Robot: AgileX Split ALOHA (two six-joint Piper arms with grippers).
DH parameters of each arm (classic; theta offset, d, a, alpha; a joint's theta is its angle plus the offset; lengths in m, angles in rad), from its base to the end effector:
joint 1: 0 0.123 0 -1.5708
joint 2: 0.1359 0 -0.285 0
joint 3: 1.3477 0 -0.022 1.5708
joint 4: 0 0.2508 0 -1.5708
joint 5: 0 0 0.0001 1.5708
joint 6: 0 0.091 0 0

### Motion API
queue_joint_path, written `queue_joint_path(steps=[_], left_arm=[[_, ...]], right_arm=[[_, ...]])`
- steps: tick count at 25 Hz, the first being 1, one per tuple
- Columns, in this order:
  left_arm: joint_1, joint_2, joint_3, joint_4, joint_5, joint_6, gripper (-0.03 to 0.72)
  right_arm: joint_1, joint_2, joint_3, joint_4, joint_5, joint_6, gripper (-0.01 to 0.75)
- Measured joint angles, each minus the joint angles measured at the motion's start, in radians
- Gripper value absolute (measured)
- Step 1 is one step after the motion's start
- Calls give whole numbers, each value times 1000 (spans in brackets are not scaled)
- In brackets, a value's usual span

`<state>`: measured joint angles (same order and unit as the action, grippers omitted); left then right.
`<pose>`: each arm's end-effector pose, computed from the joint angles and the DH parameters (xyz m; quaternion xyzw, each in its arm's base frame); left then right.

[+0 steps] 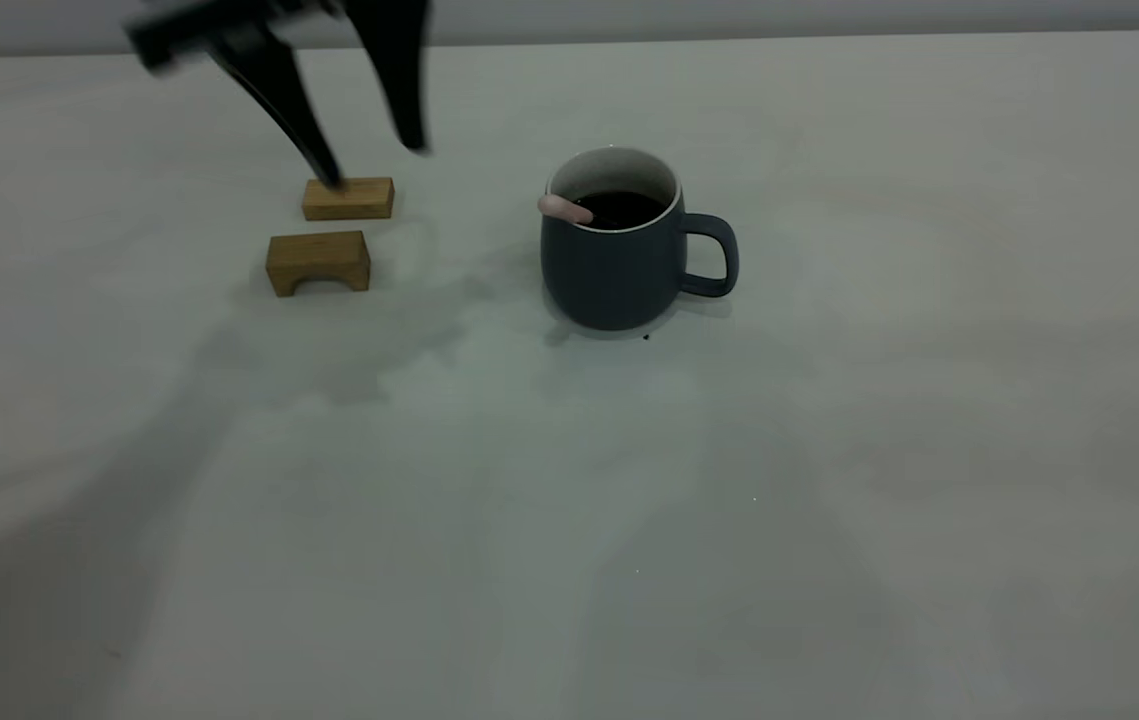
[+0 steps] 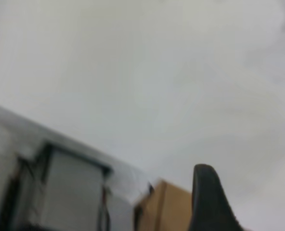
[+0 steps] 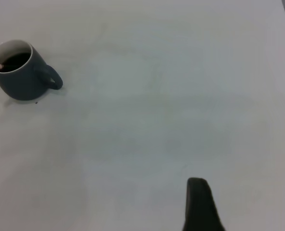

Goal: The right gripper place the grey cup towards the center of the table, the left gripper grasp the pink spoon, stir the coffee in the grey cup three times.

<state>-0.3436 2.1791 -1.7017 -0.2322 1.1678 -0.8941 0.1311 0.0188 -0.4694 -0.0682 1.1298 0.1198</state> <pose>0.4034 -0.1648 0.1687 0.3130 -0.9437 0.0907 0.0568 -0.0014 -0.0058 0.2636 -0.0033 0.8821 0.0250 0.4704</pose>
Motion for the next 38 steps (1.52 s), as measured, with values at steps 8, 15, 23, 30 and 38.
queue_joint_path(steps=[8, 15, 23, 30, 38], left_arm=[[-68, -291, 2, 369, 0, 48, 443], [-164, -601, 43, 731, 0, 467, 436], [-176, -1034, 404, 701, 0, 598, 436], [-176, -1409, 790, 584, -1, 621, 436], [-30, -1816, 1092, 473, -6, 625, 436]], right_arm=[[0, 0, 0, 0, 0, 0, 524], [0, 0, 0, 0, 0, 0, 524], [0, 0, 0, 0, 0, 0, 524], [0, 0, 0, 0, 0, 0, 524], [0, 0, 0, 0, 0, 0, 524]])
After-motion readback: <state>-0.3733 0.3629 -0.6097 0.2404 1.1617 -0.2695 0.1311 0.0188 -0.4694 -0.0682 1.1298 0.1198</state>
